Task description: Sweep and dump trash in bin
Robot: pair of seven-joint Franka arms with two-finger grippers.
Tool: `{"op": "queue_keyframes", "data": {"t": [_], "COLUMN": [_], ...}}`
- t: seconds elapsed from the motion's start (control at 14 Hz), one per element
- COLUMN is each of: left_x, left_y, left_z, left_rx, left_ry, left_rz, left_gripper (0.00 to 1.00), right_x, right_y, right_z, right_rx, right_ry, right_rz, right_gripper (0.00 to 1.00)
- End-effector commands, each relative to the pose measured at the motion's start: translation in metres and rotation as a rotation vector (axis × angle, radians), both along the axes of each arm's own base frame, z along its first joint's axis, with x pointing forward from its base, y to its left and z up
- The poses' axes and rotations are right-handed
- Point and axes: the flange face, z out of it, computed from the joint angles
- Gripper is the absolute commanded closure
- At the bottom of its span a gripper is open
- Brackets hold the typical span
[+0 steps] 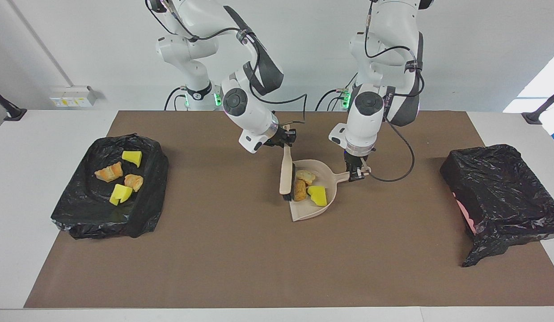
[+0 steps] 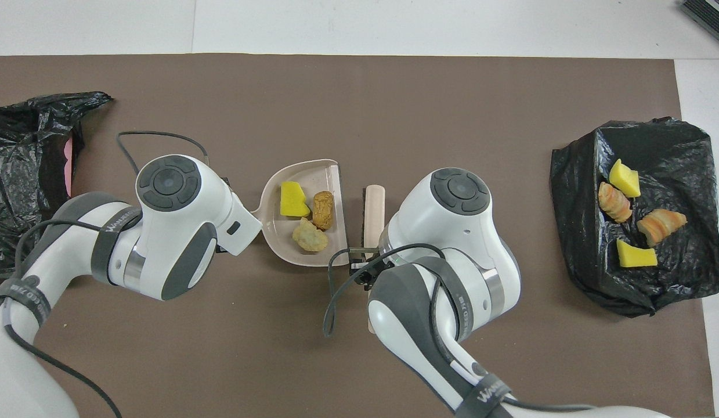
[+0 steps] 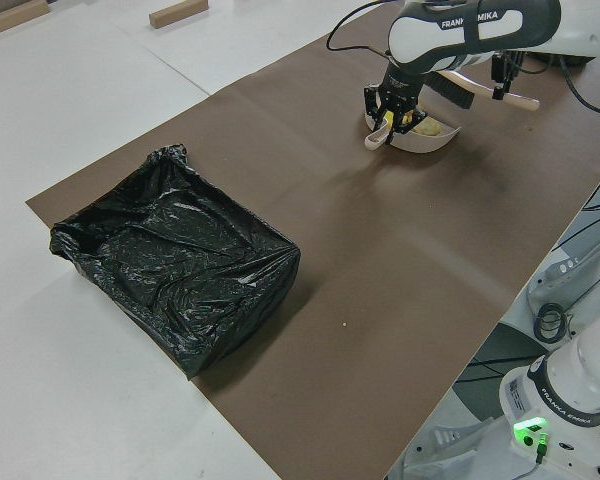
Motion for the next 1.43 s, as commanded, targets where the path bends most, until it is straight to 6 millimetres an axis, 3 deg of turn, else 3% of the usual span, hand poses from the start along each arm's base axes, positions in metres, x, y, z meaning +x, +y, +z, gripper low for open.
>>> {"op": "queue_keyframes", "data": {"t": [0.0,0.22,0.29,0.5,0.72,0.86,0.93,1.0,1.08,1.22,1.36], "left_x": [0.013,0.015,0.012,0.007,0.003,-0.005,-0.016,-0.023,-0.028,-0.037,-0.034], "left_y": [0.045,0.095,0.111,0.172,0.254,0.317,0.356,0.384,0.403,0.448,0.494], "left_z": [0.024,0.059,0.075,0.102,0.13,0.141,0.148,0.149,0.153,0.164,0.17], "left_rx": [-0.01,-0.011,-0.011,-0.006,-0.001,0.0,0.004,0.006,0.005,-0.004,-0.013], "left_ry": [-0.033,-0.035,-0.04,-0.03,-0.022,-0.019,-0.029,-0.044,-0.063,-0.107,-0.129], "left_rz": [-0.021,-0.046,-0.032,0.0,0.105,0.152,0.163,0.206,0.243,0.328,0.336], "left_gripper": [1.0,1.0,1.0,1.0,1.0,1.0,1.0,1.0,1.0,1.0,1.0], "right_x": [-0.036,-0.092,-0.099,-0.12,-0.13,-0.139,-0.138,-0.137,-0.131,-0.106,-0.081], "right_y": [-0.001,-0.01,-0.014,0.005,0.005,0.015,0.016,0.017,0.022,0.032,0.022], "right_z": [0.019,-0.007,-0.02,-0.044,-0.058,-0.065,-0.067,-0.068,-0.065,-0.049,-0.029], "right_rx": [-0.104,-0.12,-0.114,-0.082,-0.086,-0.086,-0.086,-0.084,-0.072,-0.047,-0.032], "right_ry": [0.015,-0.016,-0.015,-0.029,-0.039,-0.054,-0.053,-0.051,-0.06,-0.093,-0.143], "right_rz": [-0.021,0.023,0.046,0.053,0.056,0.056,0.053,0.06,0.061,0.051,0.025], "right_gripper": [1.0,1.0,1.0,1.0,1.0,1.0,0.74,0.21,0.0,0.0,0.0]}}
